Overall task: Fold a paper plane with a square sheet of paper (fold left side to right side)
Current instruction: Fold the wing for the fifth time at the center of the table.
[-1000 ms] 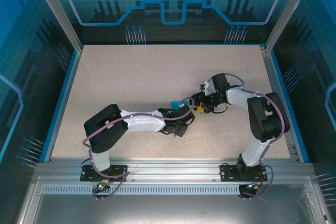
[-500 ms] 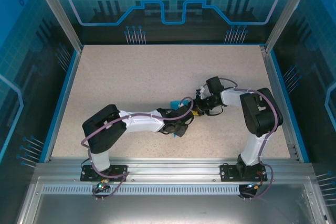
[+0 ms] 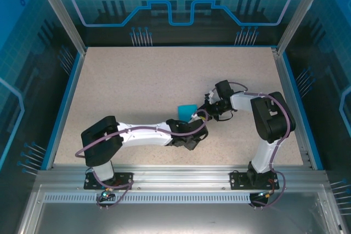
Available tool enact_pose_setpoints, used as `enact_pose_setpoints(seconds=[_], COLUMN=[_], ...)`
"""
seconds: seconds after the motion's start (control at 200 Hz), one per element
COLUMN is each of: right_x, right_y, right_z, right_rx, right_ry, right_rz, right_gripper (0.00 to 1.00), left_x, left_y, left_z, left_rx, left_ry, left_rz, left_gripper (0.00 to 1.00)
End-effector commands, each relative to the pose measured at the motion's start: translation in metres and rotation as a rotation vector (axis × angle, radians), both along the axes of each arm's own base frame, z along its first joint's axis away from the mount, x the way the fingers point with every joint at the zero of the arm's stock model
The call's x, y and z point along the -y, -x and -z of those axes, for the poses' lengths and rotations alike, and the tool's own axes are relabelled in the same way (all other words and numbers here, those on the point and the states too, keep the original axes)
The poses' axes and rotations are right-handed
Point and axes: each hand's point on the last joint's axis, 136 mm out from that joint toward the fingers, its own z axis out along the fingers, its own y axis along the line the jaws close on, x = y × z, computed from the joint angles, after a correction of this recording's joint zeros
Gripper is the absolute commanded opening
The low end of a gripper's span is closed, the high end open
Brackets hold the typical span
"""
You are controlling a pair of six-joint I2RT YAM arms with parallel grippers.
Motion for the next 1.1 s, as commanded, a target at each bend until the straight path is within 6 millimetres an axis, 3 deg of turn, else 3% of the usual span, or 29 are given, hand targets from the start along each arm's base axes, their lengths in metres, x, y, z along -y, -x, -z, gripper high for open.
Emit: enact_pose_setpoints(seconds=[0.0, 0.745, 1.096], right_x=[-0.006, -0.005, -0.005], right_y=[0.002, 0.002, 0.004], right_z=[-0.012, -0.011, -0.009], right_rx=[0.006, -0.001, -0.008], right_ry=[-0.019, 0.002, 0.01], right_rz=[-0.024, -0.028, -0.03], right_gripper=[0.02, 0.02, 0.03], left_x=[-0.01, -0.014, -0.015], left_y=[-0.006, -0.015, -0.013], left_z=[0.006, 0.03, 0.034], left_rx=[0.019, 0.025, 0.013], left_ry=[-0.089, -0.191, -0.186], left_rz=[-0.058, -0.104, -0.112], left_gripper=[0.59, 0.3, 0.25])
